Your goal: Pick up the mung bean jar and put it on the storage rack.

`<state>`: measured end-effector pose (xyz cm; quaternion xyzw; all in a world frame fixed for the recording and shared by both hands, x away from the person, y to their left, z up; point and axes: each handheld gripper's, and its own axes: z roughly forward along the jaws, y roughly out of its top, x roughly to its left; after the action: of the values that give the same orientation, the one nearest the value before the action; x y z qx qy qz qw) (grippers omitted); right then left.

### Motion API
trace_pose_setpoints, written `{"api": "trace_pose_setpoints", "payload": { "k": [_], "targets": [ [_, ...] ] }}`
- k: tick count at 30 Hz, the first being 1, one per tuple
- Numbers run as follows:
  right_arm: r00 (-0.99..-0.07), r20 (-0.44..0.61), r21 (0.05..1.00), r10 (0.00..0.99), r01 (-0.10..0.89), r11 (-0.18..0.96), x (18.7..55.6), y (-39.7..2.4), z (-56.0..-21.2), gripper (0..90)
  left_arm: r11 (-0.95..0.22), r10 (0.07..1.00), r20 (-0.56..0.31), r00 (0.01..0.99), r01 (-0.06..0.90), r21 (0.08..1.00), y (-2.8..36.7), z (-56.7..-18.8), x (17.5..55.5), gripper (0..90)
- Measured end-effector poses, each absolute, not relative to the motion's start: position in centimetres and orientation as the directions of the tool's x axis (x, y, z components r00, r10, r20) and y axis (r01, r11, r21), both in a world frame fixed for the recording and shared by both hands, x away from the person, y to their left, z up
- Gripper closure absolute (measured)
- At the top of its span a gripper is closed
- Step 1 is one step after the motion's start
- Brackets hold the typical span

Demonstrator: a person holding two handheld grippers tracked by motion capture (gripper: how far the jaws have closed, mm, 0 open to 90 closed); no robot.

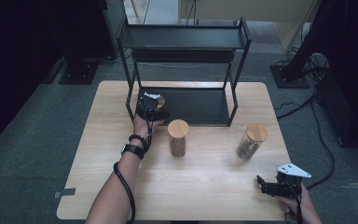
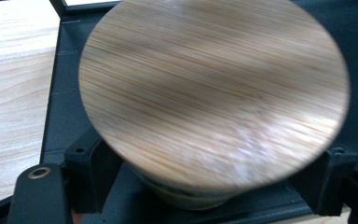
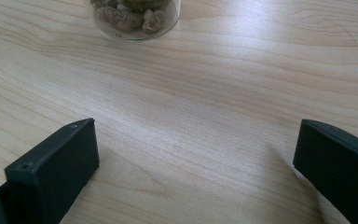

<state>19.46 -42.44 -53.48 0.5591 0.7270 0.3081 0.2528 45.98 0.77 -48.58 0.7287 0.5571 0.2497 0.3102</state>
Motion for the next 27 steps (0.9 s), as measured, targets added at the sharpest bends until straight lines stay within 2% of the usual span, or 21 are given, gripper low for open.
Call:
{"api": "trace_pose_setpoints", "payload": {
  "k": [2,11,18,20,27],
  "targets": [
    [-0.246,-0.023,0.731,0.969,0.657,0.185,19.5,-42.4,-53.5,0.0,-0.194,0.962,0.012,0.272,0.651,0.734,0.8,-48.5,45.8,10.1],
    [-0.246,-0.026,0.731,0.969,0.656,0.187,19.4,-42.4,-53.5,0.0,-0.217,0.958,0.040,0.283,0.630,0.746,0.9,-48.5,44.4,9.9],
    [-0.245,-0.030,0.732,0.969,0.655,0.188,19.4,-42.4,-53.5,0.0,-0.189,0.960,0.009,0.281,0.625,0.758,1.2,-49.1,43.5,9.8],
    [-0.245,-0.030,0.732,0.969,0.654,0.188,19.4,-42.4,-53.5,0.0,-0.196,0.954,-0.003,0.301,0.629,0.752,1.2,-49.3,43.4,1.2],
    [-0.245,-0.032,0.733,0.969,0.653,0.189,19.4,-42.4,-53.5,0.0,-0.193,0.952,-0.009,0.305,0.627,0.754,1.3,-49.7,42.5,0.0]
  ]
}}
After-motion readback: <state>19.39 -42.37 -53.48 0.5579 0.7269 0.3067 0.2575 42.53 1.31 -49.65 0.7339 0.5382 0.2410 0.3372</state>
